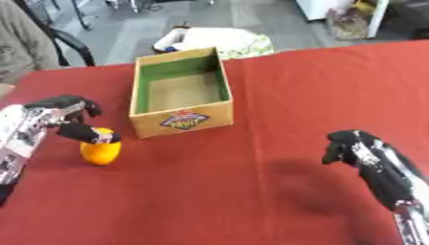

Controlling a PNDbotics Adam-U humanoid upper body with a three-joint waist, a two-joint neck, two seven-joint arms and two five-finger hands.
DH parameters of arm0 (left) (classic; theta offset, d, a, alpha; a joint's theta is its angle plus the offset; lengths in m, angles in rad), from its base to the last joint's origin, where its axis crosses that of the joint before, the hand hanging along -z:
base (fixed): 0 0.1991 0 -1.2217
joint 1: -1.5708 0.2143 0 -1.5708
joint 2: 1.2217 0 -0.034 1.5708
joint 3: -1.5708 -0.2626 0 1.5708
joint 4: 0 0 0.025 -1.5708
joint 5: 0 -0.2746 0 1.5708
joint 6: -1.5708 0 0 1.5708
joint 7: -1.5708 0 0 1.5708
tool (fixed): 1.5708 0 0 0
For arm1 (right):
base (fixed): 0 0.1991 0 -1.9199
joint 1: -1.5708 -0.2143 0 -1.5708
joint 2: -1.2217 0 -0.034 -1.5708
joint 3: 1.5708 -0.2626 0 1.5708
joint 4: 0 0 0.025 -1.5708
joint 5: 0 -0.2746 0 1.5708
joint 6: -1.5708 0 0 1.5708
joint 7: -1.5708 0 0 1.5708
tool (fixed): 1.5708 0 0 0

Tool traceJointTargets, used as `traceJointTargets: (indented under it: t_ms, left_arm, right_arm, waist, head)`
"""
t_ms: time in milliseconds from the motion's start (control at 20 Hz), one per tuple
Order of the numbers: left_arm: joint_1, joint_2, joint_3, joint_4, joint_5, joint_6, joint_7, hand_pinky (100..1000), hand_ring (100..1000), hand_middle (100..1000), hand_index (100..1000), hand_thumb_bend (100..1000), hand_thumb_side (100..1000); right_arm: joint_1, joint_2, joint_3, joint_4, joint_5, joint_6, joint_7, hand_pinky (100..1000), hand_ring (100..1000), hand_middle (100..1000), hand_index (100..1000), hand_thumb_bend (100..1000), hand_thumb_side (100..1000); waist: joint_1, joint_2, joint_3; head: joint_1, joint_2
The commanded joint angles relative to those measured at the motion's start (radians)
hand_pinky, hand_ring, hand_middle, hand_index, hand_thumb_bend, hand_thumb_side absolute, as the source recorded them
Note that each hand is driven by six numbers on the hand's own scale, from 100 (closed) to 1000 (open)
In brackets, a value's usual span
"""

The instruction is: Pick up objects on the table and place them in the box.

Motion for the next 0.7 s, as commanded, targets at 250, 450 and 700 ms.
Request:
traceJointTargets:
  t_ms: [250, 450, 700]
  left_arm:
    - [-0.001, 0.028, -0.001, 0.002, -0.024, -0.002, -0.042, 755, 768, 785, 862, 634, 685]
    - [0.008, 0.027, -0.005, 0.010, -0.041, -0.012, -0.066, 753, 768, 783, 858, 652, 711]
    - [0.016, 0.026, -0.011, 0.027, -0.051, -0.020, -0.090, 746, 761, 772, 849, 678, 719]
  right_arm:
    - [-0.013, -0.019, -0.003, -0.019, 0.008, 0.000, -0.003, 594, 543, 524, 699, 100, 629]
    - [-0.013, -0.019, -0.003, -0.019, 0.008, -0.001, -0.003, 594, 543, 523, 699, 100, 628]
    - [-0.012, -0.020, -0.003, -0.019, 0.009, -0.001, -0.004, 593, 543, 523, 698, 100, 629]
  waist:
    - [-0.004, -0.008, 0.002]
    - [-0.004, -0.007, 0.004]
    - [-0.004, -0.006, 0.005]
  head:
    - [-0.003, -0.001]
    - [-0.004, 0.000]
    - [-0.004, 0.001]
